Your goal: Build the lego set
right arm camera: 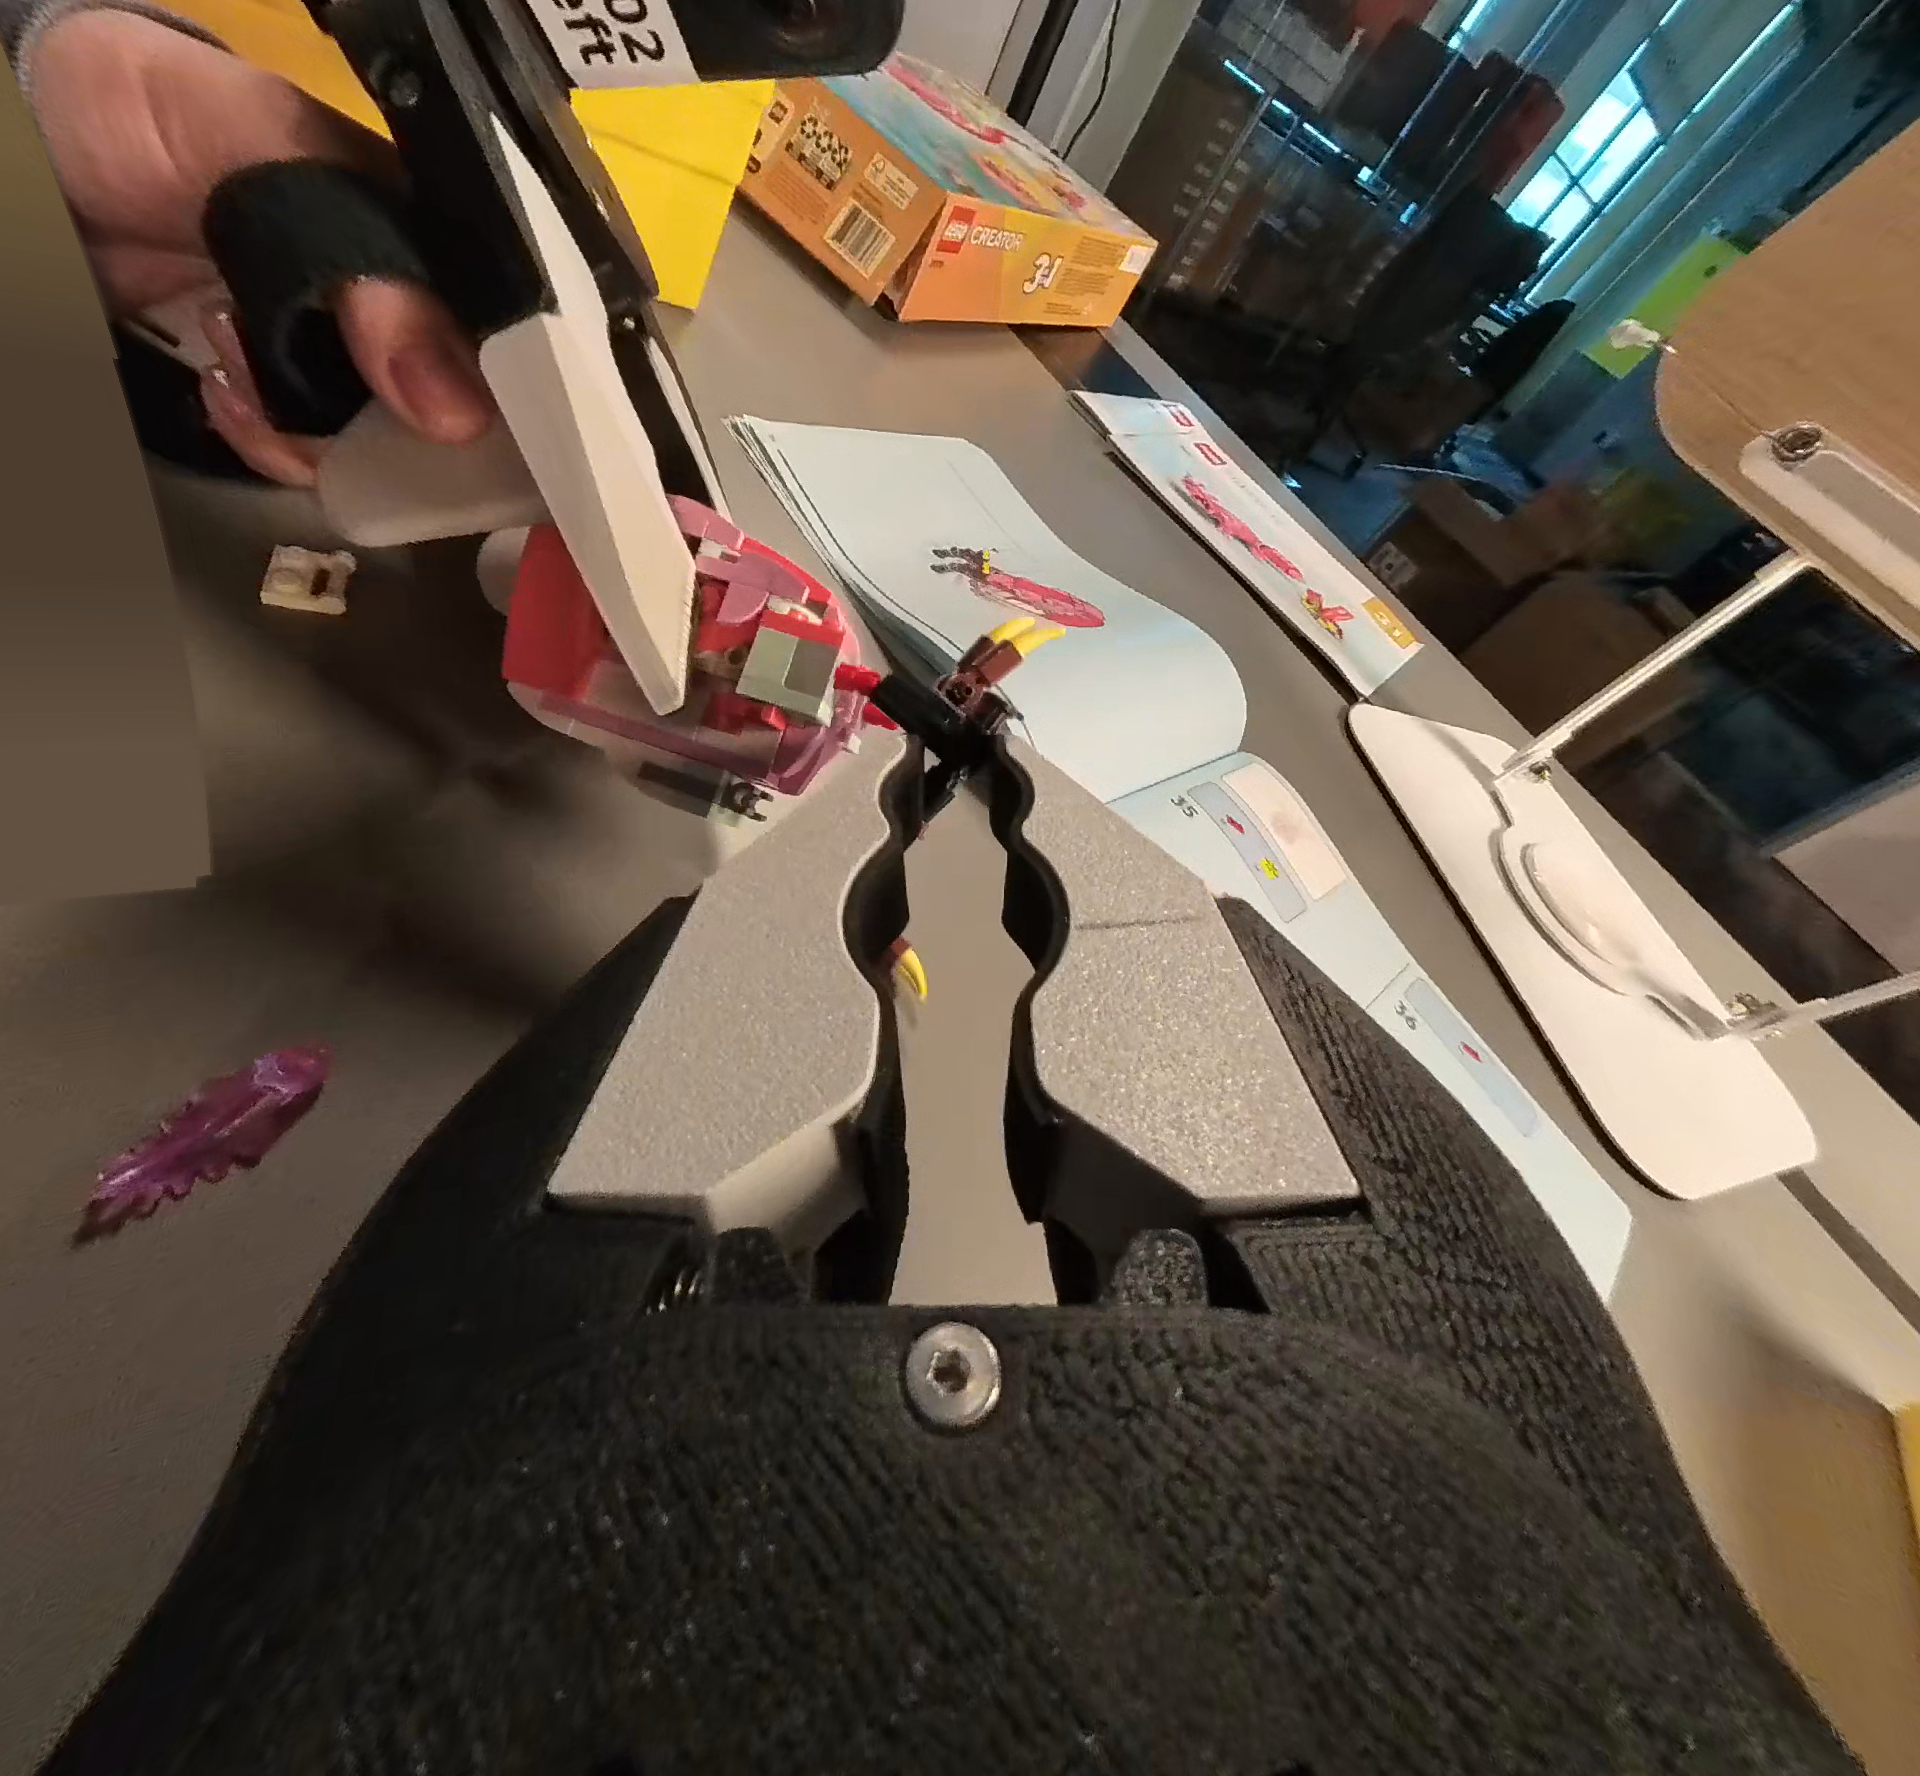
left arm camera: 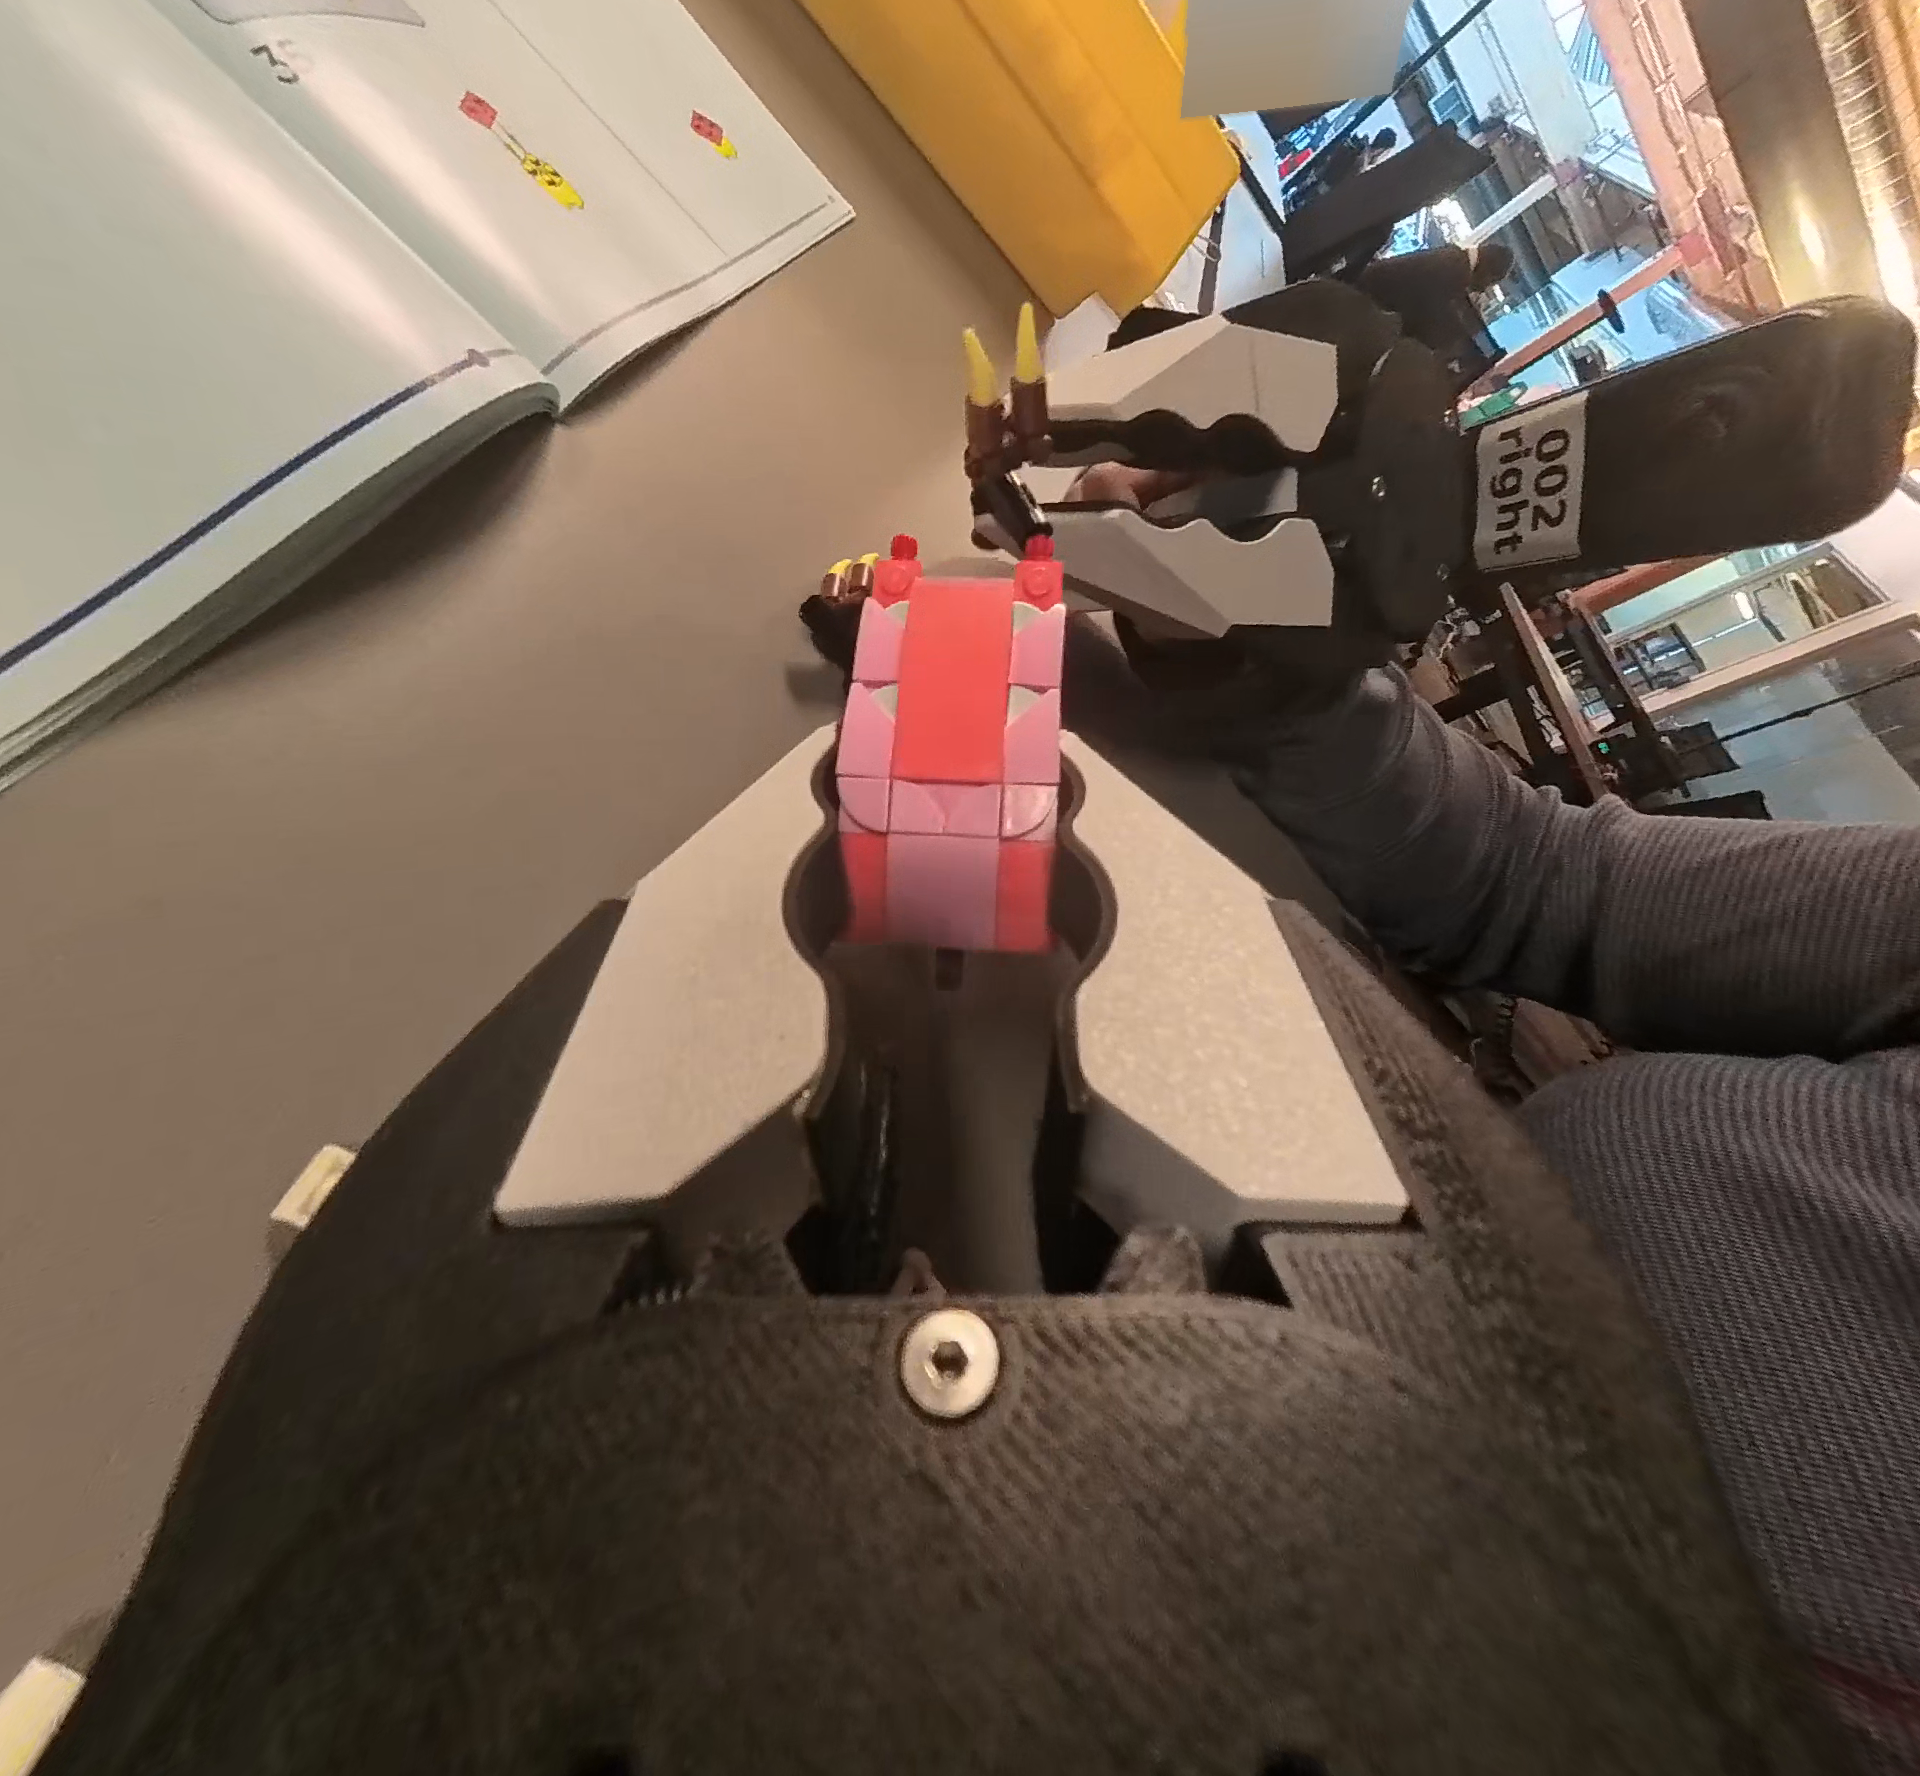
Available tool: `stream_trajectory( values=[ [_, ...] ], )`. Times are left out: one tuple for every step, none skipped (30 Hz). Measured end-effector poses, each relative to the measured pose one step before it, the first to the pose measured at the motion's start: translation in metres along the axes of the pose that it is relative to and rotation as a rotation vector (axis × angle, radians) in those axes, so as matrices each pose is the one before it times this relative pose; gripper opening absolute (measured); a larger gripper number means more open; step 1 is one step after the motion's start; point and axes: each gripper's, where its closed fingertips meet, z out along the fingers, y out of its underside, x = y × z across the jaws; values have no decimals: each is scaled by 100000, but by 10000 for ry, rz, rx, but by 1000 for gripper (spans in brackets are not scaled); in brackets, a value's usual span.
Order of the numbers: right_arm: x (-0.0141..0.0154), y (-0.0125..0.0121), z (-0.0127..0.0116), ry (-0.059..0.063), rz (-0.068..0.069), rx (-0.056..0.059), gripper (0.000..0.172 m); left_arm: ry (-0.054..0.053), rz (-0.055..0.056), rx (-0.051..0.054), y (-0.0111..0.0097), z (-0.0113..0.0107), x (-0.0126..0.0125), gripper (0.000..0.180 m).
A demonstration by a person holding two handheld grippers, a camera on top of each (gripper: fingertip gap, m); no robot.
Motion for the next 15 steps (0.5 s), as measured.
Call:
stream_trajectory(
  values=[
    [86,46,-19,34,4,-26,10,-55,-2,-14,36,6,-66,33],
    [109,38,-39,34,-1,-25,10,-49,10,-7,15,20,-59,34],
    [59,27,-35,13,2,-25,10,-40,10,1,3,9,-40,33],
    [32,22,-21,10,-4,-17,10,-31,1,0,9,4,-34,33],
    [0,-3,-5,8,-25,-9,10,-16,-1,2,3,5,-29,34],
    [-24,-3,7,0,-41,-12,10,-7,-4,4,-6,-6,-13,34],
    [-42,13,21,-9,-43,-23,10,-6,0,9,-14,-2,-14,34],
    [-77,33,39,-23,-40,-30,10,5,6,5,-1,-9,2,33],
    [-78,33,27,-19,-41,-31,10,8,2,-1,3,8,15,33],
    [-31,25,28,4,-45,-20,10,-4,2,-2,2,-1,-8,33],
    [-19,13,18,4,-35,-18,10,-2,5,-7,11,3,-1,33],
    [-17,12,6,-3,-17,-13,10,-5,4,-5,3,18,-4,34],
    [-17,3,10,-1,-13,-7,10,-2,5,-3,4,-2,-6,34],
    [-8,-7,10,6,-24,-3,10,3,0,-6,16,8,3,34],
    [-9,-8,3,17,-46,-4,10,-4,-2,1,-2,1,-4,33]
  ],
)
